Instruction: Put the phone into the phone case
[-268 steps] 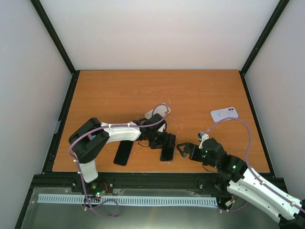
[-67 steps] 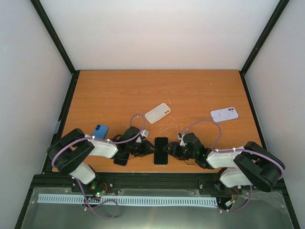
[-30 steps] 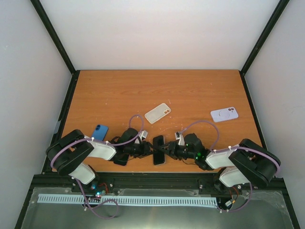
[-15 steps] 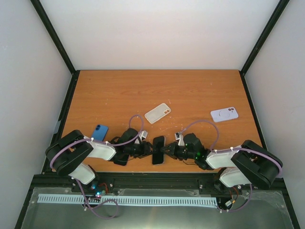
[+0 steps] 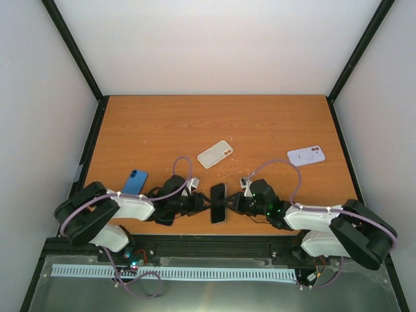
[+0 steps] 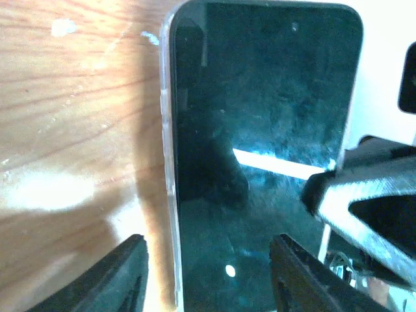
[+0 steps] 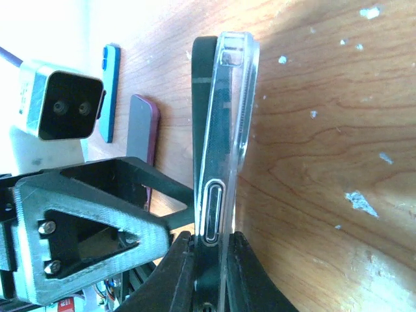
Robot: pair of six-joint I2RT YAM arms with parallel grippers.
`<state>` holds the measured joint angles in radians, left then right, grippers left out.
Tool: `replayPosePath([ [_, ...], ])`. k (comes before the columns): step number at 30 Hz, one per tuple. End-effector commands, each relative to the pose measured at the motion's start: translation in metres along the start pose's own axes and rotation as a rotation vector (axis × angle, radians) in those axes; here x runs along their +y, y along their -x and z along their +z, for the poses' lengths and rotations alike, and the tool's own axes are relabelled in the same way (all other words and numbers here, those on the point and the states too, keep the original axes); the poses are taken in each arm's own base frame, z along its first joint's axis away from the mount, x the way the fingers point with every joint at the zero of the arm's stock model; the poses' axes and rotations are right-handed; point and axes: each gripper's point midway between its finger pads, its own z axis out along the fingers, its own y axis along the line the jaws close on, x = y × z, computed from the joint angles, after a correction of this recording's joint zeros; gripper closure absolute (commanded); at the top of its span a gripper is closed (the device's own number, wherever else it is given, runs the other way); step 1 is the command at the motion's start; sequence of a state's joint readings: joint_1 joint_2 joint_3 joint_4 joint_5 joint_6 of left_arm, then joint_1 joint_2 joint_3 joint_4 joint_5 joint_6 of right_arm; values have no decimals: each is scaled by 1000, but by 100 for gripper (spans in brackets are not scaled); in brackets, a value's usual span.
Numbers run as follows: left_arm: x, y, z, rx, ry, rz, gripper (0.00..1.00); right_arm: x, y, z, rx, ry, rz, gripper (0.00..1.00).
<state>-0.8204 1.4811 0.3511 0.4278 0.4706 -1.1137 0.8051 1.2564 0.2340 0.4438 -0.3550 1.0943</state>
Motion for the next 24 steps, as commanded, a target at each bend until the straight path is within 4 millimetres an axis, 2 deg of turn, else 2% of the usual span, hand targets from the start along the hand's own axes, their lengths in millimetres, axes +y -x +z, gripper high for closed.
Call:
replayPosePath([
  [1,-13,4,-20,-52,-62,-16,45,26,14,-13,-75,72,-72,95],
  [4,-28,7,-40,-99,-151,0,34,48,20,-28,-126,150,-116,94],
  [8,-56,9,-64,-154,-254,70,29,83,26,-57,-200,281,-193,94],
  [12,-92,7,-88,-189,-386,185,28,122,27,-89,-263,436,-270,94],
  [15,-117,3,-104,-201,-489,271,31,144,25,-107,-284,544,-306,94],
  [17,-126,1,-109,-201,-526,306,35,156,24,-115,-285,593,-321,94],
  [24,-142,-6,-117,-181,-624,357,50,169,19,-112,-227,649,-318,94],
])
